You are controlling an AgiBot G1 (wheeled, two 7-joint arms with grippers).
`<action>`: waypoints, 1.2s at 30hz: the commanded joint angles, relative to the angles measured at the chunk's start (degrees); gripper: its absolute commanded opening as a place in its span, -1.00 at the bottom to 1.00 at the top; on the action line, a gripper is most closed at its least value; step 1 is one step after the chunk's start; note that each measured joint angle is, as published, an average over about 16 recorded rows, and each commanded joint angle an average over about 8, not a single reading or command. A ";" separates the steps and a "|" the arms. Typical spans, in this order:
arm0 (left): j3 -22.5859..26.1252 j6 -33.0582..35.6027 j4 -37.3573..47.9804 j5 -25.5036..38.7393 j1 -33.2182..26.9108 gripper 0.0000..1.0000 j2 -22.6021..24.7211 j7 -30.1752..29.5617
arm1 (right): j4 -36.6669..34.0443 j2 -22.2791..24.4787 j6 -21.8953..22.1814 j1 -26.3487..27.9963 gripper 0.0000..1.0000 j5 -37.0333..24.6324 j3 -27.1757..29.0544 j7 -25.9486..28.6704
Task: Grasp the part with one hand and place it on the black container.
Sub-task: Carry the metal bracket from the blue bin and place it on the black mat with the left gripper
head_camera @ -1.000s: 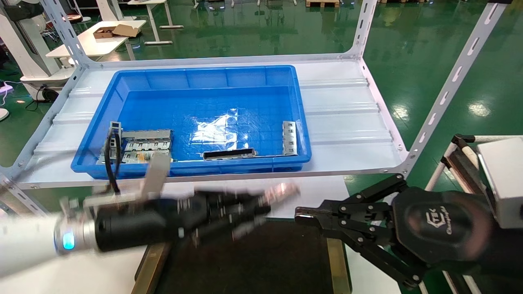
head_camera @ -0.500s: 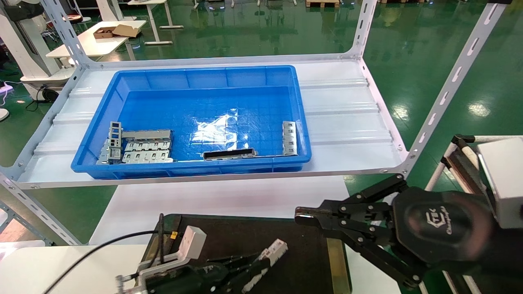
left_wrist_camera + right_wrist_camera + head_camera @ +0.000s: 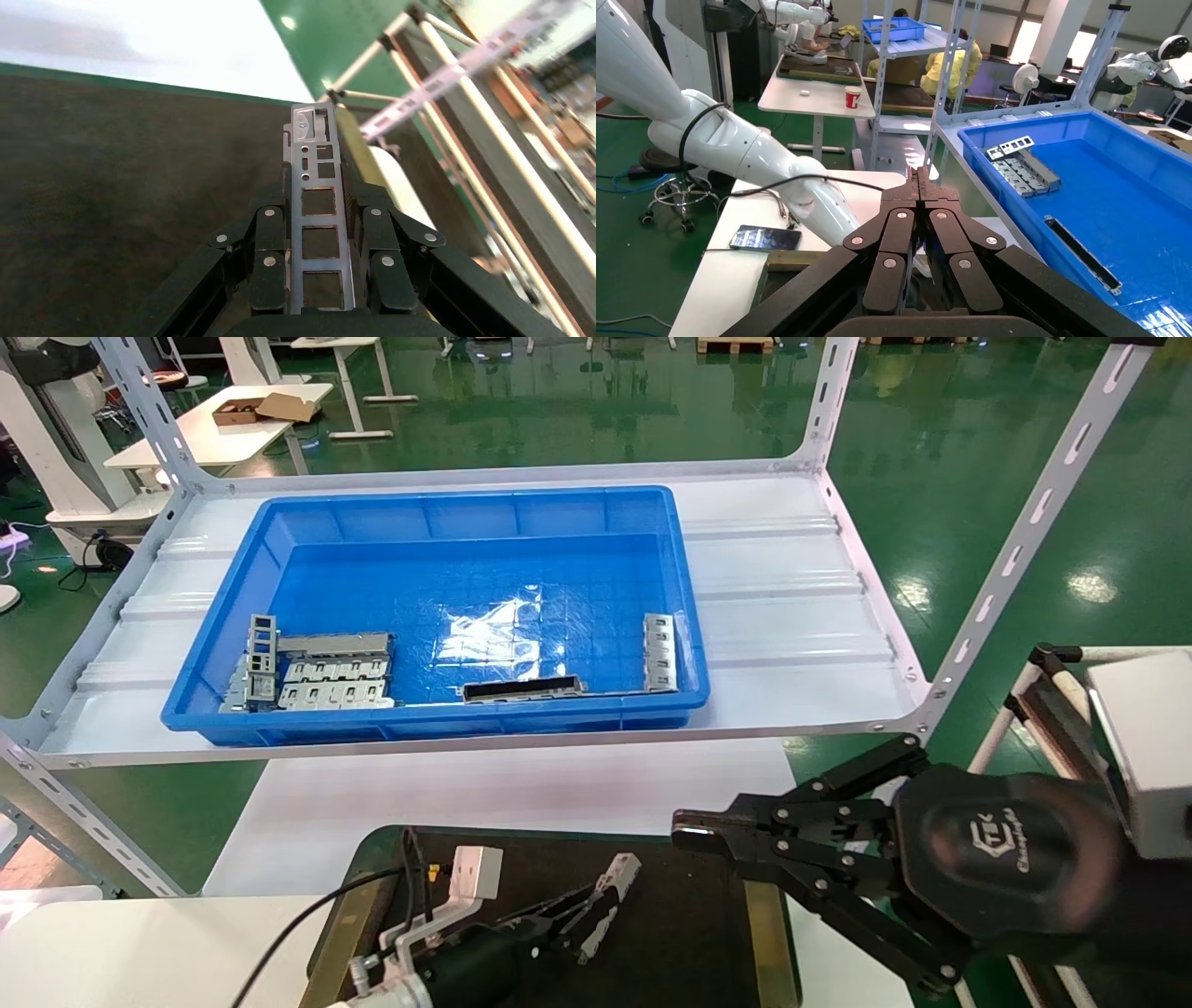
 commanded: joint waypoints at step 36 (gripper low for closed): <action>-0.99 -15.30 8.88 -2.94 0.05 -1.00 9.98 -1.31 | 0.00 0.05 0.06 0.03 -1.00 0.09 -0.13 -0.07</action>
